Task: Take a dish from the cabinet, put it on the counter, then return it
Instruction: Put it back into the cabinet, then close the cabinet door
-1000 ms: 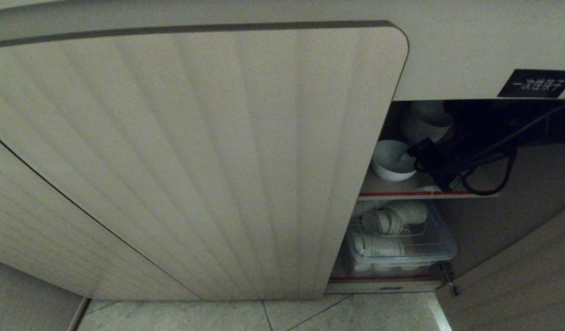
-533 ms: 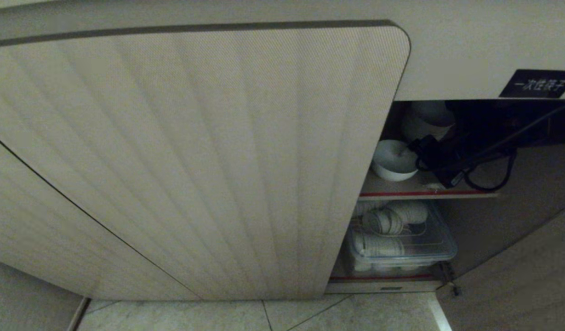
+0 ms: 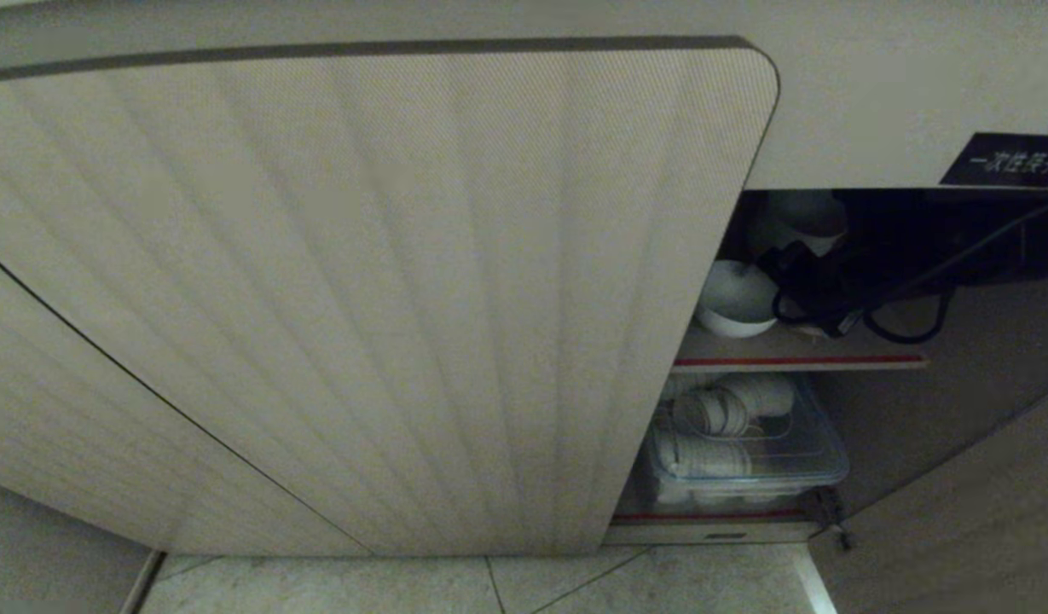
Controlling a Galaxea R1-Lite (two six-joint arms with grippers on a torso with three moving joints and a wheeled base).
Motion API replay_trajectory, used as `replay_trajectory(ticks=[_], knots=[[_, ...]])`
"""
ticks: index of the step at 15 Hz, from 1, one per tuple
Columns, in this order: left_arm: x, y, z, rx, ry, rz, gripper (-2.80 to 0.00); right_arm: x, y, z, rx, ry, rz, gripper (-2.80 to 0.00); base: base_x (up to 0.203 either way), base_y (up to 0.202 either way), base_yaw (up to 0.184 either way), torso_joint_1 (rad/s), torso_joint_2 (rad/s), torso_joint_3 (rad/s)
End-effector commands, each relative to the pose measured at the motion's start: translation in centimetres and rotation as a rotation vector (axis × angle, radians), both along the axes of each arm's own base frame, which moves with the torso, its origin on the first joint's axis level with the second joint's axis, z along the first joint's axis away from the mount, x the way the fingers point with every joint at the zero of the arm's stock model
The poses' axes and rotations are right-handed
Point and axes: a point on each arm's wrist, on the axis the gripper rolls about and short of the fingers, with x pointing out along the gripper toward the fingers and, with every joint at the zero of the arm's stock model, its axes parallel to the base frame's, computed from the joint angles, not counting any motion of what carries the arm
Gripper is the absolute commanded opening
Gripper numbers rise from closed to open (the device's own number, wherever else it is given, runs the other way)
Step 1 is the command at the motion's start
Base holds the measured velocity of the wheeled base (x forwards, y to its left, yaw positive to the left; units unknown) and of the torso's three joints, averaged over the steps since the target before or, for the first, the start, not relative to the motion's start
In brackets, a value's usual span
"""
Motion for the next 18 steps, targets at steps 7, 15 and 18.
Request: replay_trajectory(ticks=[7, 15, 18], knots=[[0.0, 0.0, 0.0, 0.000, -0.001, 0.002, -2.80, -0.6, 0.6, -0.7, -0.104, -0.054, 0.036, 0.00, 0.000, 0.000, 0.000, 0.000, 0.00, 0.000], [0.0, 0.0, 0.0, 0.000, 0.000, 0.002, -2.80, -1.6, 0.4, -0.2, -0.159, -0.073, 0.019, 0.00, 0.000, 0.000, 0.000, 0.000, 0.00, 0.000], [0.0, 0.0, 0.0, 0.000, -0.001, 0.002, -2.80, -2.0, 0.3, -0.2, -0.227, -0.151, 0.026, 0.00, 0.000, 0.000, 0.000, 0.000, 0.00, 0.000]])
